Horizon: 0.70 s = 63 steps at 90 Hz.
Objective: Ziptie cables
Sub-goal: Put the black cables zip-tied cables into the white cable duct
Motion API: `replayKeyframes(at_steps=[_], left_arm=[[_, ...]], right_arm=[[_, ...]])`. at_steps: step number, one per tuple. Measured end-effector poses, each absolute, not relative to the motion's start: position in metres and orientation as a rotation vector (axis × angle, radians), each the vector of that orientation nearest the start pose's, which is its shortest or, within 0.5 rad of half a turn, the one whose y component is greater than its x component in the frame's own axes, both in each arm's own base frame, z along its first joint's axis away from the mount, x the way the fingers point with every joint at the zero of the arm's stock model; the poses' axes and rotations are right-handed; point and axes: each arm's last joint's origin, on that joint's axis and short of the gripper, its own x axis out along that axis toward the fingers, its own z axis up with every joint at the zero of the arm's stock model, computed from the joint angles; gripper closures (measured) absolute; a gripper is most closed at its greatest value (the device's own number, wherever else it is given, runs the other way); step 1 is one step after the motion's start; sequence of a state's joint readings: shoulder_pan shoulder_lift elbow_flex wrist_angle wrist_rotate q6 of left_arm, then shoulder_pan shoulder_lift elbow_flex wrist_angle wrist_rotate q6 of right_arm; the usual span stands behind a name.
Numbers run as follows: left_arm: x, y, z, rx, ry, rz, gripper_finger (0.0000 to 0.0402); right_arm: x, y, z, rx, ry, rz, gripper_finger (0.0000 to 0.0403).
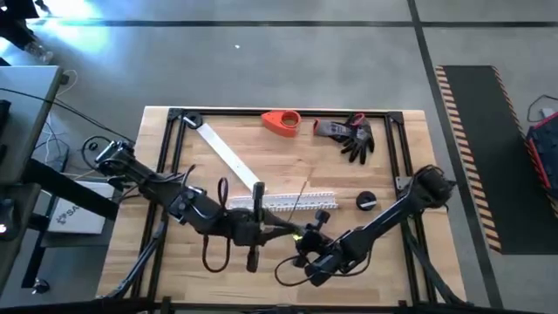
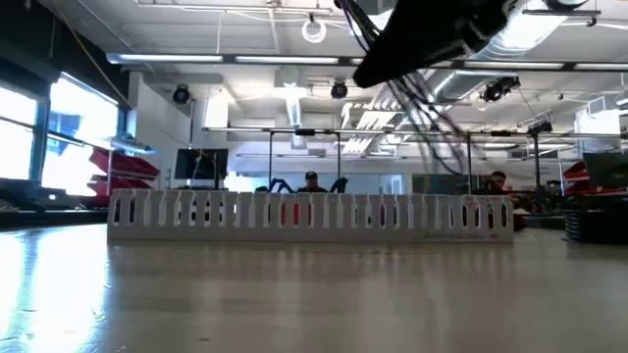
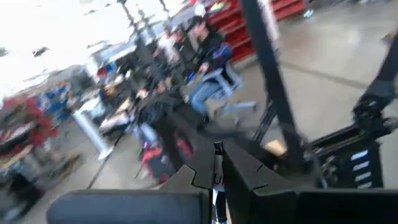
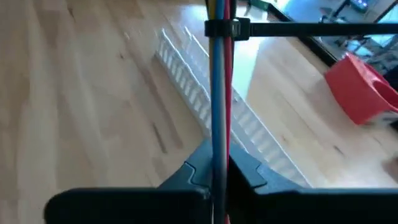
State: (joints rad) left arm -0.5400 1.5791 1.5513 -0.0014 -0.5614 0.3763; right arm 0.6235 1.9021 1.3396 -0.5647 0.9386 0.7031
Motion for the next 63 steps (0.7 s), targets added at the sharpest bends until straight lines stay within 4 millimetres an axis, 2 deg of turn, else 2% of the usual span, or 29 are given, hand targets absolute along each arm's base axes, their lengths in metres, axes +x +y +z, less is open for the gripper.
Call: replayKeyframes(at_steps=[15,26,52,63], left_arm=[[0.305,-0.162,0.402,0.332,0.100,0.098,0.0401],[0.293,-0.154,0.385,0.279,0.100,0.157,0.0401],[0.261,-0.131,0.322,0.183,0.076,0.328,0.0401],[0.248,-0.121,0.290,0.136,0.116,0.398,0.0401]], right_arm=[[0.306,0.185,0.216,-0.151,0.762,-0.542,0.0402],[0.301,0.169,0.221,-0.155,0.901,-0.511,0.0402],[0.306,0.129,0.219,-0.277,1.148,-0.482,0.0403],[0.312,0.114,0.218,-0.254,1.219,-0.437,0.0403]])
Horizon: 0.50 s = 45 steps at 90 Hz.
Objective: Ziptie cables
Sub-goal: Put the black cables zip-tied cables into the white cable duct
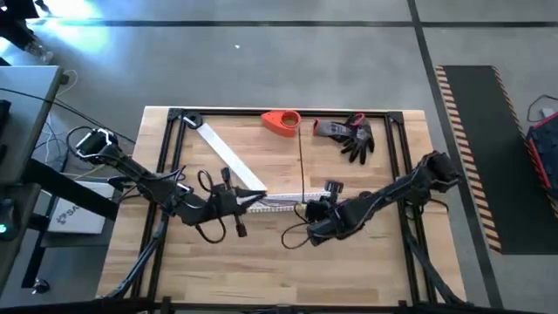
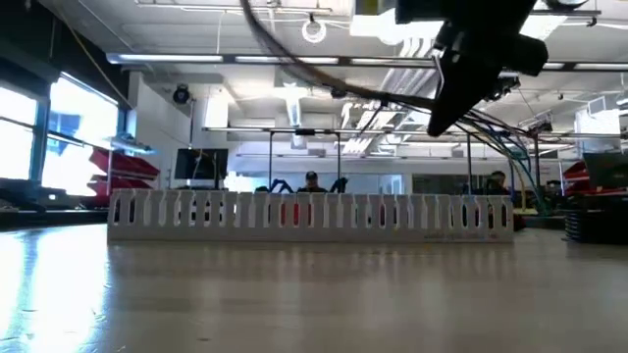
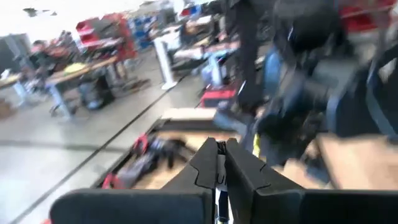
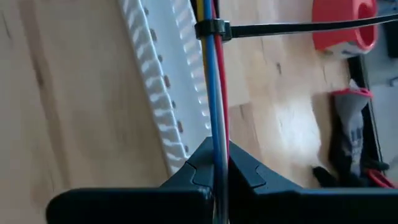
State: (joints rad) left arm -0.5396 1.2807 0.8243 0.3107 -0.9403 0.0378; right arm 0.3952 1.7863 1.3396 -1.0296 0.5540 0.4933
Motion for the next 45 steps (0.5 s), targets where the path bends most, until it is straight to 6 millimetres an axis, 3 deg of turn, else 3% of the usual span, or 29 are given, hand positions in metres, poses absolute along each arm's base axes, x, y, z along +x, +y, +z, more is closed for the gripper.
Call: replayKeyframes(at_steps=[19,45], left_arm=[[0.225,-0.109,0.240,0.064,0.167,0.501,0.0401],[0.199,-0.107,0.199,0.000,0.202,0.503,0.0402]], right_arm=[[0.327,0.093,0.218,-0.198,1.214,-0.399,0.0403],[0.344,0.082,0.220,-0.119,1.128,-0.314,0.0403]])
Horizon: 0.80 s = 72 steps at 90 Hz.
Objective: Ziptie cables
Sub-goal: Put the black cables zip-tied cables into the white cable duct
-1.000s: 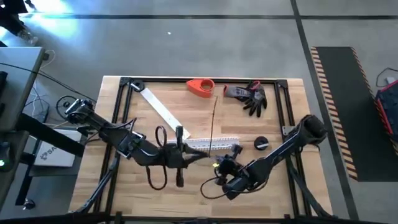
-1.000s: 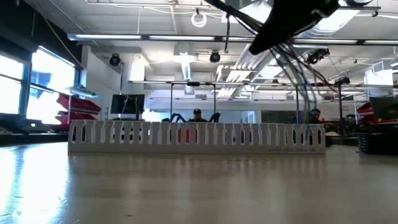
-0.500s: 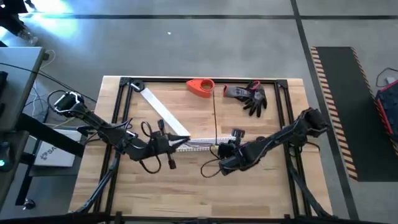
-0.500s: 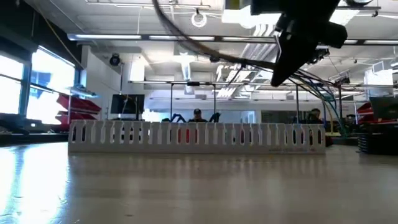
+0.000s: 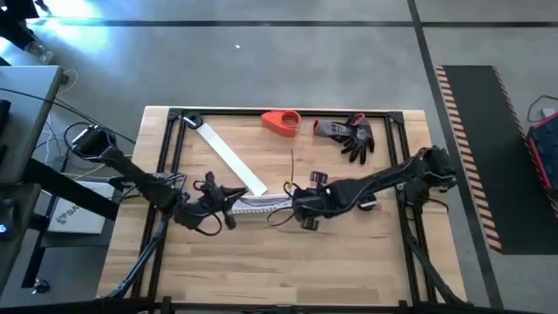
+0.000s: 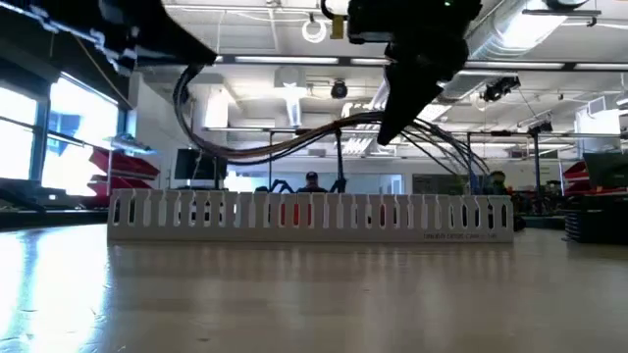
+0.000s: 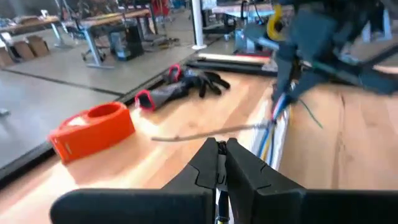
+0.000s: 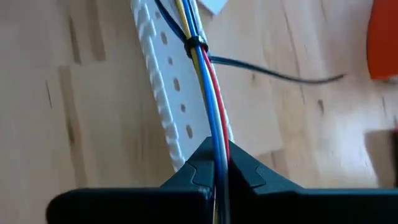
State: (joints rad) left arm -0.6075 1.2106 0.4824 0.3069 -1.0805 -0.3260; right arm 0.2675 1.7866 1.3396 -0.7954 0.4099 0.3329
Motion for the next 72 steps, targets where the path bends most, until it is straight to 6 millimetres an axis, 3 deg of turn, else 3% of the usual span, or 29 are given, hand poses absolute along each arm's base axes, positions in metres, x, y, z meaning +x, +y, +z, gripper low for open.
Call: replayKeyframes(at_steps=[44,72], left_arm=[[0.165,-0.091,0.142,-0.185,0.244,0.551,0.0399],[0.146,-0.082,0.113,-0.358,0.374,0.513,0.0337]], right_arm=[[0.344,0.080,0.220,-0.118,1.135,-0.319,0.0403],[0.343,0.080,0.220,-0.117,1.149,-0.308,0.0403]])
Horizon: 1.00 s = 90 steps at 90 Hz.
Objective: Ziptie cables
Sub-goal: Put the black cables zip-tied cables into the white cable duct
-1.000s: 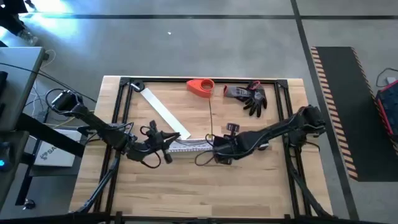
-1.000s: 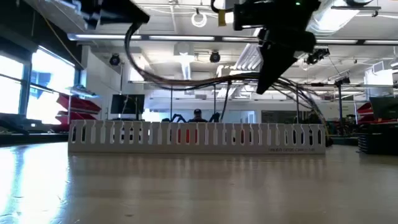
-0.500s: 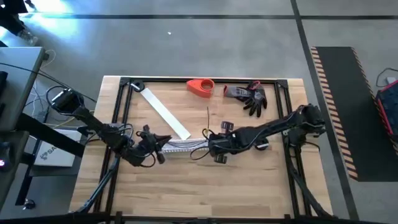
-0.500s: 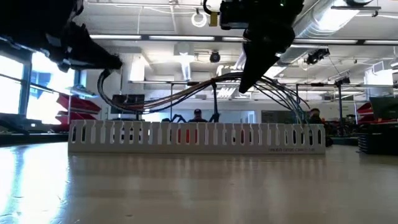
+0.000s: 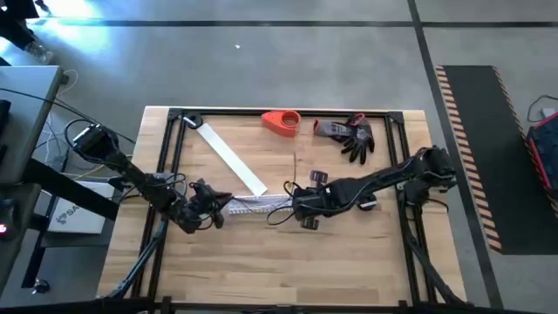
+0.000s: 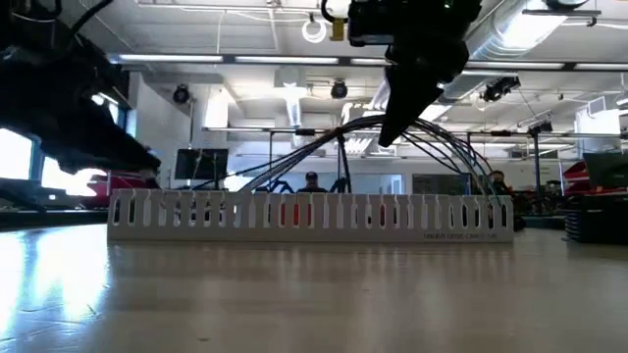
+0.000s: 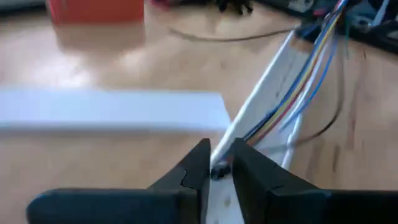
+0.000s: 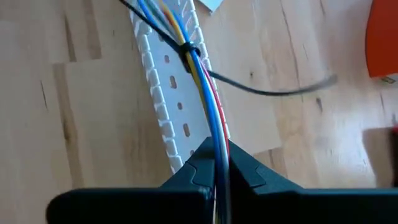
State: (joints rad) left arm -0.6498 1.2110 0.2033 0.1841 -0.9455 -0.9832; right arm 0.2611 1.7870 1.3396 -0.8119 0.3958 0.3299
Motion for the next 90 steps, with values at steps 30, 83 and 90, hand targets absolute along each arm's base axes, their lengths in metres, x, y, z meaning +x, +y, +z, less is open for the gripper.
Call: replayKeyframes(at_steps=[30,83,90], left_arm=[[0.143,-0.089,0.112,-0.387,0.481,0.439,0.0295],[0.145,-0.096,0.127,-0.285,0.712,0.466,0.0258],[0.145,-0.096,0.127,-0.305,0.708,0.473,0.0250]], right_arm=[[0.343,0.080,0.219,-0.150,1.161,-0.279,0.0403],[0.342,0.081,0.219,-0.148,1.177,-0.256,0.0403],[0.341,0.080,0.218,-0.153,1.189,-0.257,0.0403]])
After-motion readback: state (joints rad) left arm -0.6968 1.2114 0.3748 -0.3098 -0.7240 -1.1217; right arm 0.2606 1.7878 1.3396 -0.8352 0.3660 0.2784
